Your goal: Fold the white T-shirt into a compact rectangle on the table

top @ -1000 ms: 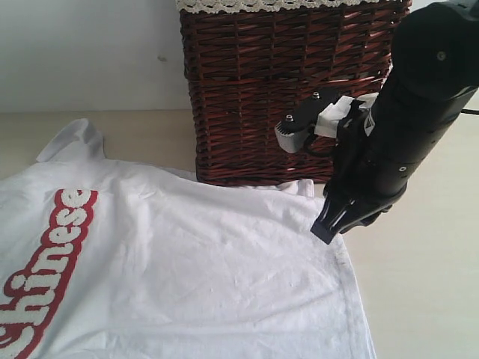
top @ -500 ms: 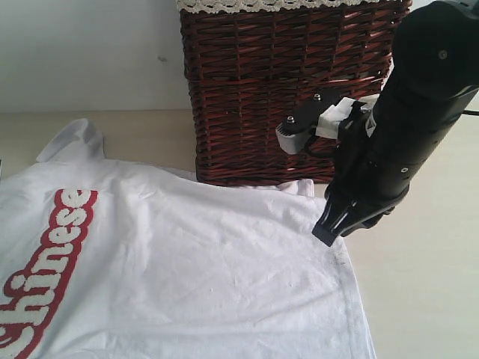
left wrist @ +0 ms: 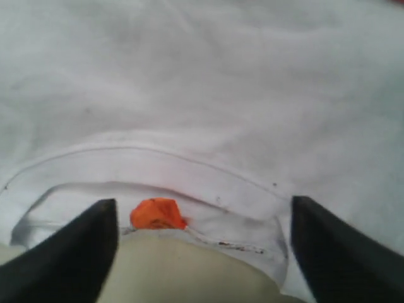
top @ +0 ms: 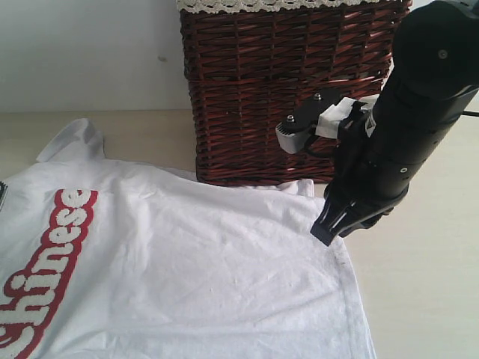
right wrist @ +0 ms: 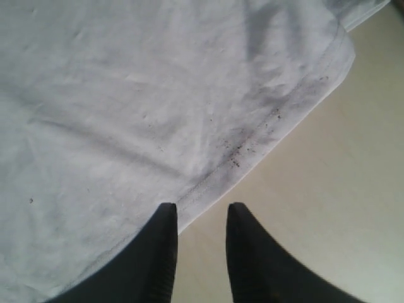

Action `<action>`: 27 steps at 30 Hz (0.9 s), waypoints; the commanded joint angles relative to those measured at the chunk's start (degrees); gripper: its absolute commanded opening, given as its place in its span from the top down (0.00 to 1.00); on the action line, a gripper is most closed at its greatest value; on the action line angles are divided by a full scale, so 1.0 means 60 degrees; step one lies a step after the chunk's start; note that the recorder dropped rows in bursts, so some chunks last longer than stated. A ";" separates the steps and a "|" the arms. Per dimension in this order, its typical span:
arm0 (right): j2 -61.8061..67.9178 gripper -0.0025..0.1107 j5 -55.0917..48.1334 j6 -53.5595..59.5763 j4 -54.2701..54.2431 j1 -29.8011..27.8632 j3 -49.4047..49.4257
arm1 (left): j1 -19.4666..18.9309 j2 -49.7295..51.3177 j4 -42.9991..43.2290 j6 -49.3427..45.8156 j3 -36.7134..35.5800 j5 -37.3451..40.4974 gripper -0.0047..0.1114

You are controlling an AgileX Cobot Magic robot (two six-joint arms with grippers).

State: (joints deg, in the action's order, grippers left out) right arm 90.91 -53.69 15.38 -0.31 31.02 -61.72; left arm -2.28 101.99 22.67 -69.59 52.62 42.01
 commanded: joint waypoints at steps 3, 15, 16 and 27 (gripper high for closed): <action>-0.0073 0.72 -0.0018 -0.0085 -0.0018 -0.0057 -0.0060 | 0.0002 0.0006 0.1058 0.0488 -0.0238 -0.0640 0.06; -0.0073 0.72 -0.0018 -0.0084 -0.0001 -0.0057 -0.0060 | -0.0015 0.0006 0.1872 0.0929 -0.0238 -0.0830 0.06; -0.0073 0.72 -0.0018 -0.0084 -0.0001 -0.0057 -0.0060 | -0.0015 0.0006 0.1623 0.0955 -0.0238 -0.1006 0.06; -0.0073 0.72 -0.0020 -0.0084 0.0052 -0.0057 -0.0060 | -0.1400 -0.0010 -0.0775 -0.2941 0.0069 -0.0280 0.06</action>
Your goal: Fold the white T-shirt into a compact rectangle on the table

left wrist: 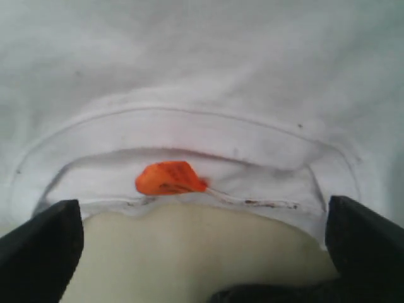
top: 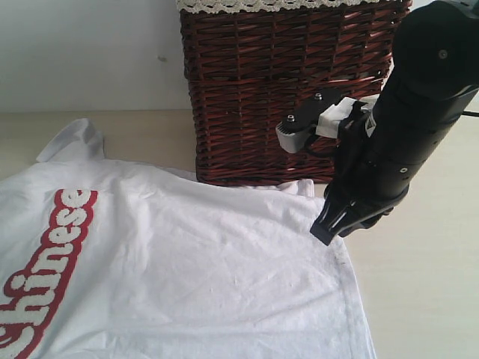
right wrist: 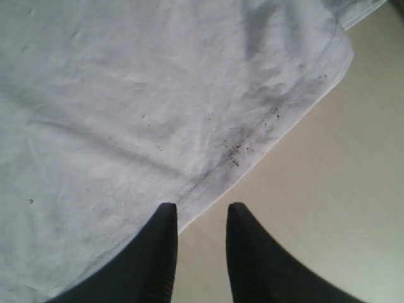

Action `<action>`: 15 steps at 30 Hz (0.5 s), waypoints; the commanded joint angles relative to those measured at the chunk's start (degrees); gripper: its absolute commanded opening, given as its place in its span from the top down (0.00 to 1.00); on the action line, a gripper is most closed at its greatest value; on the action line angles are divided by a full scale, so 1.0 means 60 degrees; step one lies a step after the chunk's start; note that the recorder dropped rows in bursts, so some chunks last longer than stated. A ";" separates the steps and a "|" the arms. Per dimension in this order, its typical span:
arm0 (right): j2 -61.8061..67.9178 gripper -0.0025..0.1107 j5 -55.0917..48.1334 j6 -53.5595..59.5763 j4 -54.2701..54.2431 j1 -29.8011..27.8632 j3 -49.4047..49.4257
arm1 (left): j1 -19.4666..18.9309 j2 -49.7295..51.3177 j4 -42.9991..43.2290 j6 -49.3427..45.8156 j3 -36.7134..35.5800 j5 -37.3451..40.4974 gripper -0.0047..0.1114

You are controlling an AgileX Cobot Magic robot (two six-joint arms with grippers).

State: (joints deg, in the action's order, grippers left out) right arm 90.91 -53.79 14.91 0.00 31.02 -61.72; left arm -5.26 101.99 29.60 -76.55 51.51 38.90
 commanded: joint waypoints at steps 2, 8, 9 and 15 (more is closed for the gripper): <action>-0.0073 0.72 0.0015 -0.0005 0.0000 -0.0057 -0.0060 | -0.1426 -0.0010 -0.3468 -0.3257 0.0377 0.0106 0.06; -0.0073 0.72 0.0015 -0.0005 0.0000 -0.0057 -0.0060 | -0.1553 0.0009 -0.3950 -0.3925 0.0671 -0.0031 0.06; -0.0073 0.72 0.0015 -0.0005 0.0000 -0.0057 -0.0060 | -0.1553 0.0009 -0.3949 -0.3943 0.0701 -0.0031 0.06; -0.0073 0.72 0.0001 -0.0005 0.0000 -0.0057 -0.0060 | -0.1593 0.0407 -0.3803 -0.3957 0.0846 0.0187 0.06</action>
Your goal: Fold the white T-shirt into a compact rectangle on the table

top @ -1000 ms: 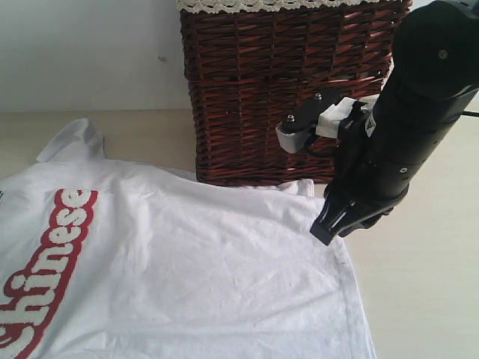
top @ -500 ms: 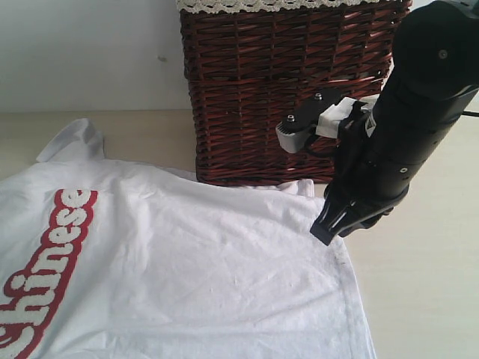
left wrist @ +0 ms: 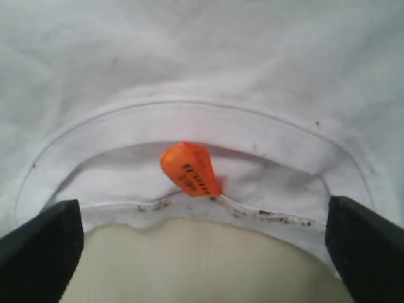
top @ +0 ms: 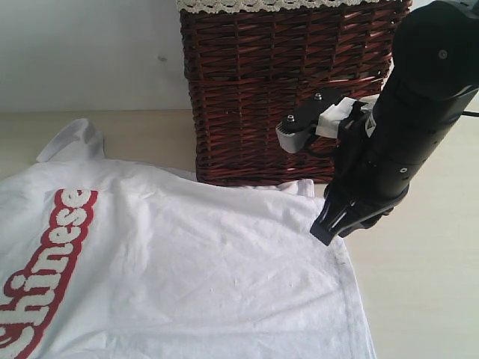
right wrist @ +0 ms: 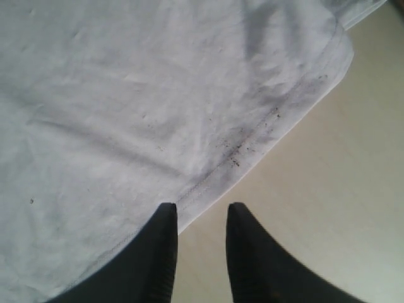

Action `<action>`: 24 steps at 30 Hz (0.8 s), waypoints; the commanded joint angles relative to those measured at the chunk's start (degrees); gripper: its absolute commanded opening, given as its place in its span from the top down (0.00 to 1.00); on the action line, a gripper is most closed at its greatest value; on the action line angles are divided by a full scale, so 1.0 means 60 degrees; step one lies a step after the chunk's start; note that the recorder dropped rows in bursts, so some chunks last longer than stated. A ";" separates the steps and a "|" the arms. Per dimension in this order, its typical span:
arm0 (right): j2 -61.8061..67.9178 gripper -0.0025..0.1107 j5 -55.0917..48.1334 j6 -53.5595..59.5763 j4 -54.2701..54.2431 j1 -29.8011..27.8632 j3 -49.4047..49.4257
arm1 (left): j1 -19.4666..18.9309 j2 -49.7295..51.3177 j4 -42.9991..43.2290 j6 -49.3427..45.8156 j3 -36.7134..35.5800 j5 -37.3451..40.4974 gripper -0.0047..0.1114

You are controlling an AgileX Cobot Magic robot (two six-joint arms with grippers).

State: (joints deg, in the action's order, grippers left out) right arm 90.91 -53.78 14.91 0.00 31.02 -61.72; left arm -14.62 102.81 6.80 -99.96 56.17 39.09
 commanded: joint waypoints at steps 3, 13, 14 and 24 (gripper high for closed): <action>-0.0073 0.72 0.0000 -0.0005 0.0000 -0.0057 -0.0060 | -0.0033 0.0452 0.0204 -0.0132 0.0069 -0.0002 0.06; -0.0073 0.72 0.0000 -0.0005 0.0000 -0.0057 -0.0060 | -0.0453 0.1254 0.0470 -0.0175 0.0305 -0.0201 0.06; -0.0073 0.72 0.0000 -0.0005 0.0000 -0.0057 -0.0060 | -0.0453 0.1295 0.0470 -0.0283 0.0305 -0.0223 0.06; -0.0073 0.72 -0.0002 0.0037 0.0000 -0.0057 -0.0060 | -0.0944 0.1967 0.0728 -0.0758 0.0305 -0.1024 0.06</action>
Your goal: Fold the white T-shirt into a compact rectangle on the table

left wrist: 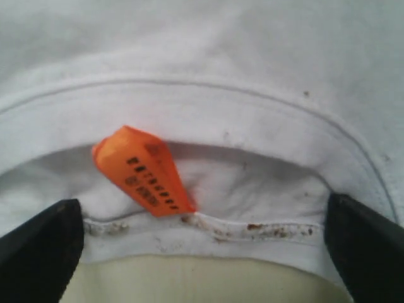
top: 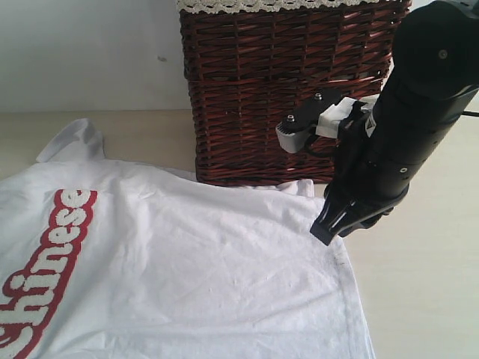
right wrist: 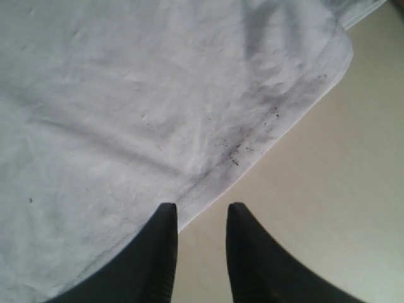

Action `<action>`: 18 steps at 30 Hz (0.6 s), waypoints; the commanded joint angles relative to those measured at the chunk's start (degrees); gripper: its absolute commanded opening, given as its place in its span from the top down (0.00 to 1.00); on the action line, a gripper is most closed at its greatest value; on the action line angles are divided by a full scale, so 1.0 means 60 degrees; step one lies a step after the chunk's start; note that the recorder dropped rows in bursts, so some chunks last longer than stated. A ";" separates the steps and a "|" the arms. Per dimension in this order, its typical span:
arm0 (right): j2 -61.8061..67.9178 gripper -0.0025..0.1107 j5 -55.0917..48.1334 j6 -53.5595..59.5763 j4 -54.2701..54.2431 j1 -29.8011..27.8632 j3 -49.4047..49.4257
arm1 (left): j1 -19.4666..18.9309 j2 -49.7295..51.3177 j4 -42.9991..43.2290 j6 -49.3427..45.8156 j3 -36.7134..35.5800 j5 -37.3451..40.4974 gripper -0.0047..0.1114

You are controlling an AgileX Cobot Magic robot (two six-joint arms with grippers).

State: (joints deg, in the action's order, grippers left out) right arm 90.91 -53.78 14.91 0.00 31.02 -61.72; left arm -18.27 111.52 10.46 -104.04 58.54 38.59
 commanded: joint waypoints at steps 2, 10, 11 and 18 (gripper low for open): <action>-0.0073 0.72 -0.0002 0.0065 0.0000 -0.0057 -0.0060 | -0.0526 0.0519 0.0118 -0.0078 -0.0089 -0.0962 0.06; -0.0073 0.66 -0.0002 0.0128 0.0000 -0.0057 -0.0060 | -0.0637 0.0519 0.0118 -0.0647 -0.0089 -0.1063 0.06; -0.0073 0.63 -0.0002 0.0180 0.0000 -0.0057 -0.0060 | -0.0637 0.0519 0.0118 -0.0668 -0.0089 -0.1063 0.06; -0.0032 0.44 0.0446 0.1553 -0.0072 -0.0057 0.0465 | -0.0637 0.0519 0.0118 -0.0668 -0.0089 -0.1063 0.06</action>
State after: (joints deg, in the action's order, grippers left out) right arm 90.91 -53.34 18.65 0.00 31.02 -60.85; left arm -21.61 112.13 10.41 -107.47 58.89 37.01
